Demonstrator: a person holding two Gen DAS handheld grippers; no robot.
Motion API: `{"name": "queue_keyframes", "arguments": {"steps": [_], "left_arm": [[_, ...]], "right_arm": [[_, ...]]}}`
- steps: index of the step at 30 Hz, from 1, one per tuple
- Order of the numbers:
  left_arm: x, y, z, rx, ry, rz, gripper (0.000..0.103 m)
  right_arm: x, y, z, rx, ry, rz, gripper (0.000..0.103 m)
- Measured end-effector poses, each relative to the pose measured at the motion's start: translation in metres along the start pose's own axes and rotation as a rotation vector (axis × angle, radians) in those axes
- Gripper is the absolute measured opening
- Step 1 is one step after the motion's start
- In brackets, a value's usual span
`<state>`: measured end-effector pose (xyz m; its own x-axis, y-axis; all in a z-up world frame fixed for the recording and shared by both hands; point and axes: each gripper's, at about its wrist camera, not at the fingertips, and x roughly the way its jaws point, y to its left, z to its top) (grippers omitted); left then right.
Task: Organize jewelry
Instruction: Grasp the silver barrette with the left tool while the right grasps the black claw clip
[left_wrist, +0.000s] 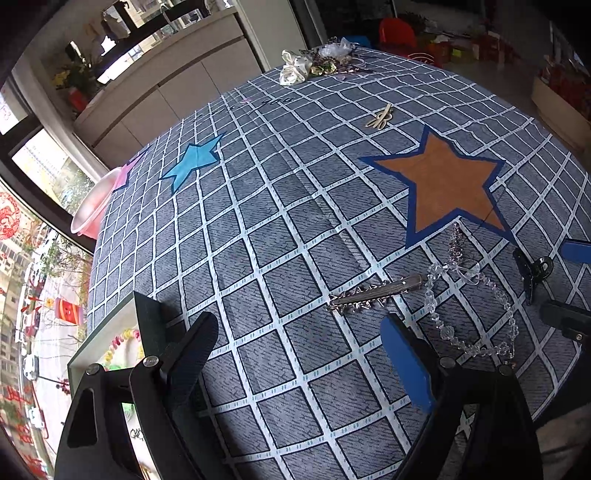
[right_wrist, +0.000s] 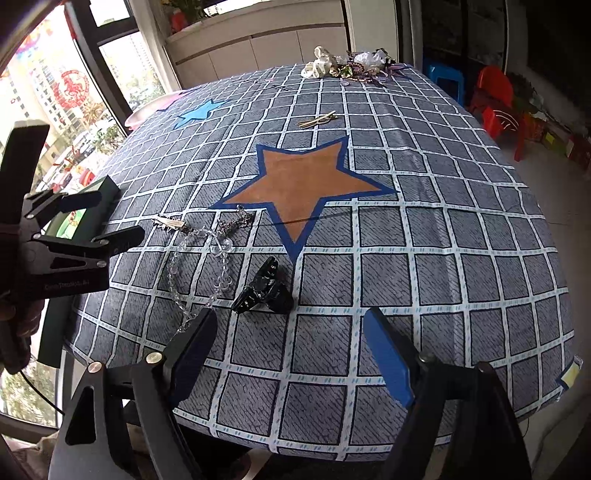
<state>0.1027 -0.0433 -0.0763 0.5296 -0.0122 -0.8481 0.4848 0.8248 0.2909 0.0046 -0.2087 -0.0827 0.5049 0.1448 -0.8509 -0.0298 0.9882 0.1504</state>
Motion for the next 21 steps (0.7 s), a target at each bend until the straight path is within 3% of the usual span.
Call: {"name": "queue_keyframes", "arguments": {"steps": [6,9,12,14,18,21], "left_arm": [[0.015,-0.010,0.010,0.049,0.002,-0.010,0.096],[0.018,-0.014,0.015,0.052,-0.009,-0.034,0.087],[0.019,-0.016,0.020,0.050,-0.013,-0.039,0.086],[0.020,-0.017,0.023,0.042,-0.013,-0.073,0.074],[0.020,-0.019,0.025,0.037,-0.007,-0.107,0.063],[0.019,-0.020,0.023,0.041,0.001,-0.149,0.046]], "right_arm": [[0.011,0.009,0.005,-0.038,-0.003,-0.029,0.069],[0.014,0.012,0.009,-0.058,-0.015,-0.056,0.067],[0.018,0.012,0.013,-0.069,-0.028,-0.077,0.064],[0.019,0.012,0.016,-0.073,-0.034,-0.090,0.060],[0.021,0.009,0.021,-0.072,-0.042,-0.099,0.055],[0.023,0.008,0.023,-0.070,-0.045,-0.109,0.049]]}}
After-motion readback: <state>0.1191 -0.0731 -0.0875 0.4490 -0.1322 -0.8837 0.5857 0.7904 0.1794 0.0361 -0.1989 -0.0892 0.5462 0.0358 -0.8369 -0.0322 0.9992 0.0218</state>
